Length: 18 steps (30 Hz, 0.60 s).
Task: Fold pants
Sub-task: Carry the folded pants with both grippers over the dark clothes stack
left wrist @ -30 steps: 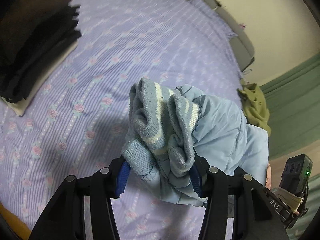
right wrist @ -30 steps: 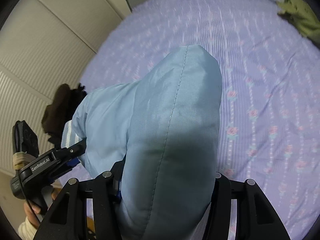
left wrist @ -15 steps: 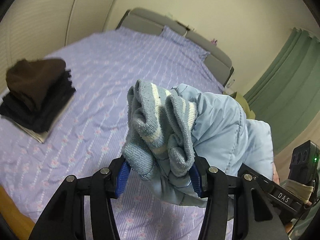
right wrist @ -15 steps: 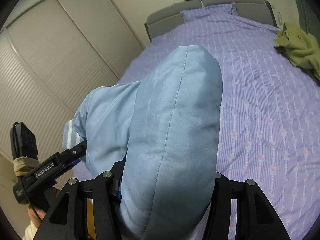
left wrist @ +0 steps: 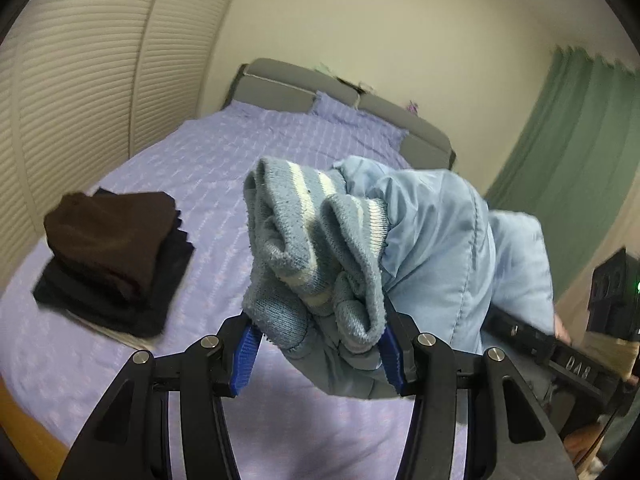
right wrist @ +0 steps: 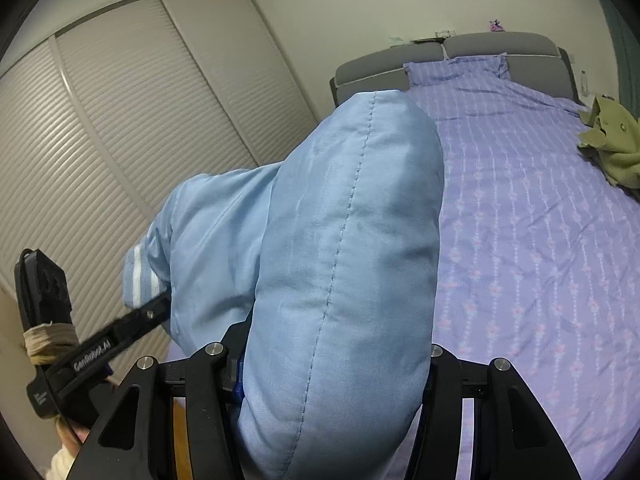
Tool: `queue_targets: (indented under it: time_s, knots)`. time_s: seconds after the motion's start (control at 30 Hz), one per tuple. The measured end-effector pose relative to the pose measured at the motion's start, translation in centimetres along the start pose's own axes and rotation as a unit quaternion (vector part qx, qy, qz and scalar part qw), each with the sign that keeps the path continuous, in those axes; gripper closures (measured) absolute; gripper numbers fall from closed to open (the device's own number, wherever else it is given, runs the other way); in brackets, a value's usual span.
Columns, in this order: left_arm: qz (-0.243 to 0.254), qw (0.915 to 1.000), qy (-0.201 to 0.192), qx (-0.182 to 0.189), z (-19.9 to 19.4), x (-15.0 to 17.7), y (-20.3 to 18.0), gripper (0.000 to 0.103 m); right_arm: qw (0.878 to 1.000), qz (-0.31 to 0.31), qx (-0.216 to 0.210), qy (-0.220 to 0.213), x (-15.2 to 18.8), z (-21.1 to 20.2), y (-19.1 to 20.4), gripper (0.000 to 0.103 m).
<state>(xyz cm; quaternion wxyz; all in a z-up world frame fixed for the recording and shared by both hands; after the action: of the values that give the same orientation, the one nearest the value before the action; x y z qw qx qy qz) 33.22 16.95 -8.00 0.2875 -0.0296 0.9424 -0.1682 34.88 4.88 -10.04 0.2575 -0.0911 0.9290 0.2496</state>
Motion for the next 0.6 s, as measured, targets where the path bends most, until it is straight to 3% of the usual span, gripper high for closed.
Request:
queue_targets:
  time_s: [0.2, 0.3, 0.6]
  knots:
    - [0.022, 0.9994, 0.027, 0.001, -2.0, -1.6, 8.5, 0.052, 0.999, 0.043, -0.006, 0.001, 1.1, 5.0, 7.0, 0.049]
    - [0.018, 0.9988, 0.045, -0.005, -2.7, -1.8, 12.5, 0.052, 0.999, 0.048, -0.011, 0.022, 1.6, 7.9, 10.3, 0.049]
    - [-0.067, 0.9953, 0.064, -0.029, -3.0, -0.9, 25.1, 0.052, 0.992, 0.013, -0.059, 0.114, 1.1, 18.1, 17.7, 0.049]
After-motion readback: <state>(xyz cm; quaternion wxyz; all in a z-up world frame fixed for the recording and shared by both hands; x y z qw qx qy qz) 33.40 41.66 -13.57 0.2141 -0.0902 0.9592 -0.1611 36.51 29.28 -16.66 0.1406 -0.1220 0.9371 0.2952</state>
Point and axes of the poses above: each gripper's, at about its wrist camera, not at the fingertips, and z roughly the way its jaws point, y to its left, x to its underside, the point moved 9 cm from there along z, roughly the way its jaws point, and after that the axes turned 15 degrees about y, right-handed, at the moved point
